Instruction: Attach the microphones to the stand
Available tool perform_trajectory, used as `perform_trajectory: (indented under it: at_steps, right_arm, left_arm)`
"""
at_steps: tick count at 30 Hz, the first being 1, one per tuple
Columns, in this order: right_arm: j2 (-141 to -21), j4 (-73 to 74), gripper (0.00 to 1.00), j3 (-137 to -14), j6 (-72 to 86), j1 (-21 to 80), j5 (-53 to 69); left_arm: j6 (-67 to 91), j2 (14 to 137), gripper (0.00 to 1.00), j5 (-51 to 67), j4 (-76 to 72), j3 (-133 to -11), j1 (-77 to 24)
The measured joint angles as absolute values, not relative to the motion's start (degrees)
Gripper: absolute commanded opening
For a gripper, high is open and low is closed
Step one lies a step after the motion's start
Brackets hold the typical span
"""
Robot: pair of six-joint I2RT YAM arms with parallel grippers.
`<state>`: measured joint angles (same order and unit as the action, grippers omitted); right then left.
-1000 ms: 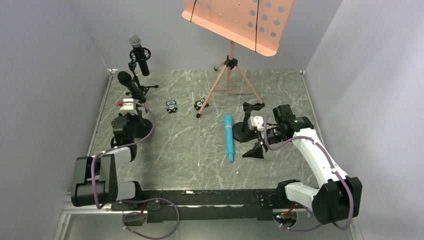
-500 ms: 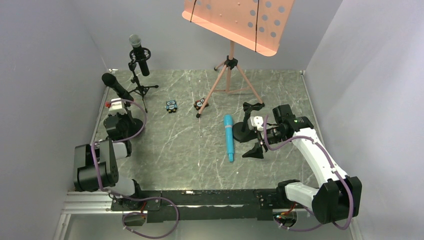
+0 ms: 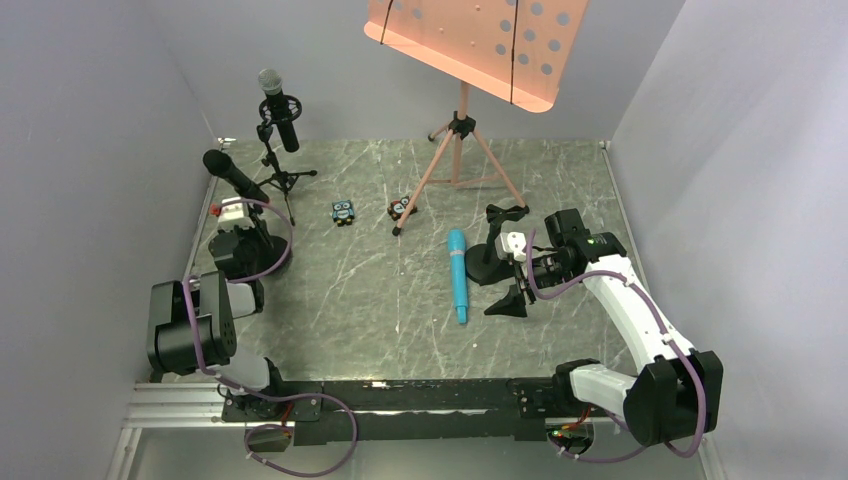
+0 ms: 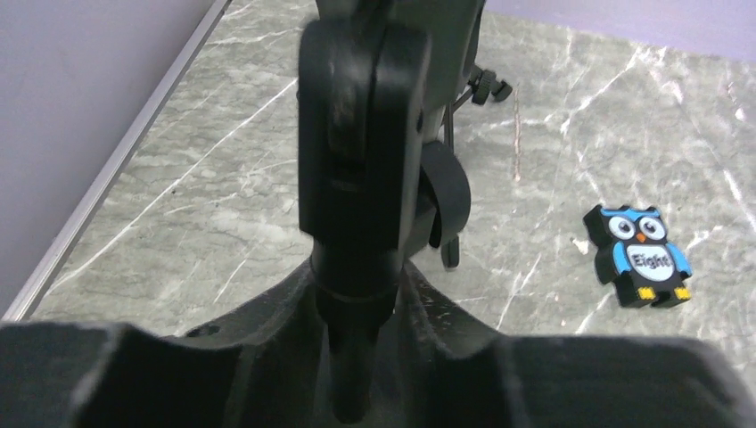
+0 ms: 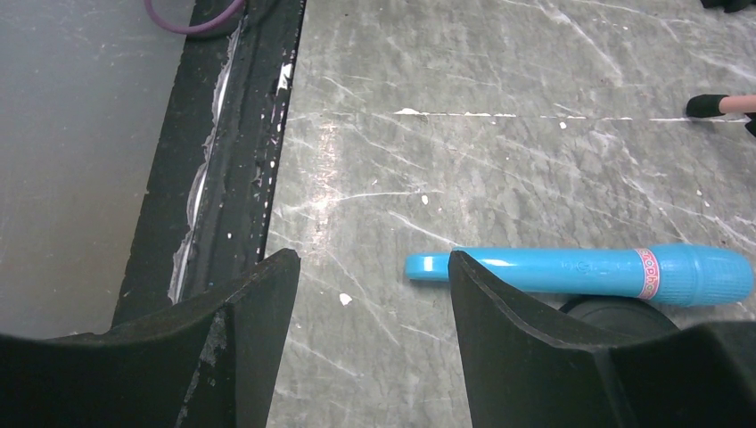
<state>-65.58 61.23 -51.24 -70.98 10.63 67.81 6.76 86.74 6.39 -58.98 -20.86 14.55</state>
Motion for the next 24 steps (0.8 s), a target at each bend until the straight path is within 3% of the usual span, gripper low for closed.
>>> perform_trajectory:
  at_steps: [16, 19, 24]
  right_arm:
    - [-65.6, 61.7, 0.68, -51.2, -71.6, 10.6, 67.8]
    - [-65.6, 61.8, 0.68, -51.2, -71.6, 10.6, 67.8]
    - [-65.5, 62.0, 0.68, -51.2, -71.6, 10.6, 67.8]
  left_arm:
    - [8.0, 78.1, 0.90, 8.6, -59.1, -20.7, 14.4]
    - [9.3, 75.1, 0.96, 8.6, -55.9, -20.7, 14.4]
    - [12.3, 68.7, 0.99, 6.4, -46.8, -20.7, 14.3]
